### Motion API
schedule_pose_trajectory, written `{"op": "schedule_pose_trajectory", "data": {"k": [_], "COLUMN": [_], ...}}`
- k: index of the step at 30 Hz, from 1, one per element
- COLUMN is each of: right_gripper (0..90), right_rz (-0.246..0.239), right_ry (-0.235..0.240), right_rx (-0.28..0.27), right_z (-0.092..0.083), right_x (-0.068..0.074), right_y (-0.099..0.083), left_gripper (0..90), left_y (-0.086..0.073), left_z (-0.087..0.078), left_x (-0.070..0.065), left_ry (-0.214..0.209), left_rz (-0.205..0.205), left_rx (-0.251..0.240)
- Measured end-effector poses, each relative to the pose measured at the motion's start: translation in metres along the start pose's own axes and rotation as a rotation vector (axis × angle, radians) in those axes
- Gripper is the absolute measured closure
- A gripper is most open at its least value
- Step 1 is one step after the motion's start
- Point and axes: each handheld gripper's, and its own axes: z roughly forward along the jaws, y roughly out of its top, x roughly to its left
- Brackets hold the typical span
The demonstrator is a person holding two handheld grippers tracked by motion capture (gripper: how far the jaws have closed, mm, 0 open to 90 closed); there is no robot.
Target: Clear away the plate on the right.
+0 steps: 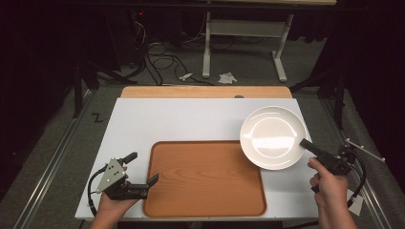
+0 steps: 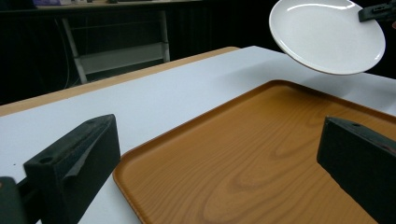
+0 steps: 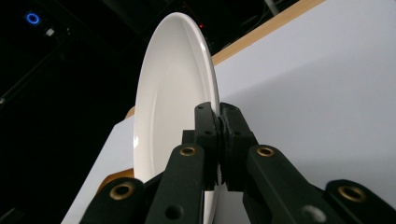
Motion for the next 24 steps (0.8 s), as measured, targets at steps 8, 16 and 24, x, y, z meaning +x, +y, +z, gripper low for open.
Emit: {"op": "schedule_pose_trajectory", "data": {"k": [8, 16, 24], "right_gripper": [89.6, 89.6, 89.5], "right_rz": [-0.014, -0.026, -0.034], "right_ry": [0.052, 0.084, 0.127], "right_rx": [0.045, 0.091, 0.145], "right_z": [0.012, 0.021, 0.033], "right_x": [0.014, 0.027, 0.040], "right_y": [-0.008, -0.016, -0.026], "left_gripper": [0.1, 0.1, 0.1], "left_y": [0.000, 0.000, 0.001], "left_z": [0.000, -0.001, -0.002], "left_x": [0.000, 0.000, 0.000], "left_ry": [0.000, 0.010, 0.011], "left_rz": [0.001, 0.001, 0.001], "left_rx": [-0.003, -0.010, -0.015]}}
